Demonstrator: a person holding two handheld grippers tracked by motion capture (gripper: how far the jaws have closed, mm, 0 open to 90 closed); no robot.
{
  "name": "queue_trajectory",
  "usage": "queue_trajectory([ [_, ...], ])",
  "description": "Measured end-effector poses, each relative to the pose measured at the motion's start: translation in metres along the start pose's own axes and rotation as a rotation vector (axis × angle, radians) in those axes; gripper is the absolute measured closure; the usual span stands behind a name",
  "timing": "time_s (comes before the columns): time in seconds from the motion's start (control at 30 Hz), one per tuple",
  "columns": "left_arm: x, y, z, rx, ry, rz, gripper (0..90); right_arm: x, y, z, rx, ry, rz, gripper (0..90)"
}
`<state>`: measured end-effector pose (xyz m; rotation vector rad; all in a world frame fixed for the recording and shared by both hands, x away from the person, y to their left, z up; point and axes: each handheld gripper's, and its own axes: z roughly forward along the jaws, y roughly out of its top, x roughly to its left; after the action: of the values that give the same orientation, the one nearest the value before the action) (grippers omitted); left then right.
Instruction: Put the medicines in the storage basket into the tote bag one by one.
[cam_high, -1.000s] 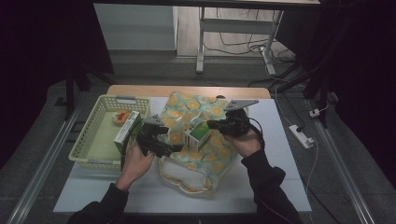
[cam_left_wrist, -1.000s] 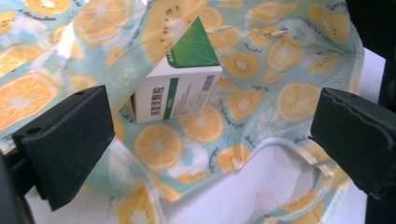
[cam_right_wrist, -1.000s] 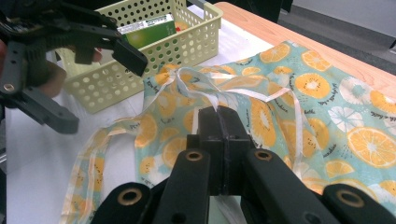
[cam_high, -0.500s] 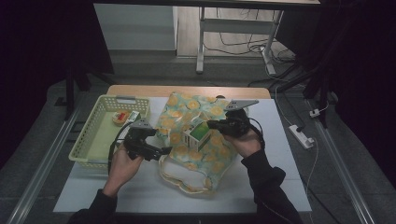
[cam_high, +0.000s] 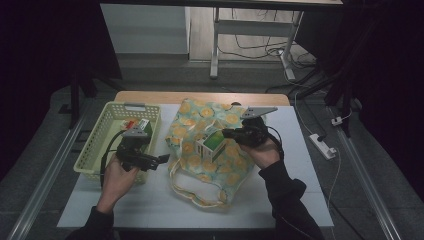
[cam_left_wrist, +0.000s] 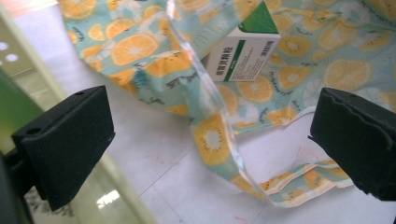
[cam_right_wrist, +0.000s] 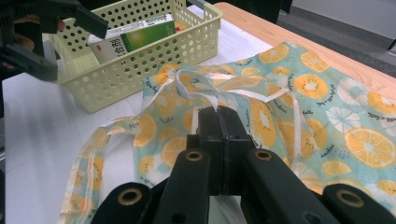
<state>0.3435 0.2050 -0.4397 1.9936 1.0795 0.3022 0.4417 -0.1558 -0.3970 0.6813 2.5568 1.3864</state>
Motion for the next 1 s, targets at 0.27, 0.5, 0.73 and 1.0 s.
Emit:
queue_trajectory([
  [0.27,0.012,-0.005,-0.020,-0.004,0.094,-0.029,0.0,0.000,0.000,0.000,0.002,-0.001,-0.001,90.0],
  [0.5,0.028,-0.014,-0.026,0.034,0.195,-0.071,0.0,0.000,0.000,0.001,0.002,-0.002,-0.002,90.0],
  [0.73,0.047,-0.028,-0.019,0.106,0.245,-0.134,0.0,-0.001,-0.001,0.001,0.002,-0.001,0.000,90.0],
  [1.0,0.058,-0.036,-0.008,0.176,0.277,-0.159,2.6,-0.001,-0.001,0.001,0.005,-0.001,-0.002,90.0],
])
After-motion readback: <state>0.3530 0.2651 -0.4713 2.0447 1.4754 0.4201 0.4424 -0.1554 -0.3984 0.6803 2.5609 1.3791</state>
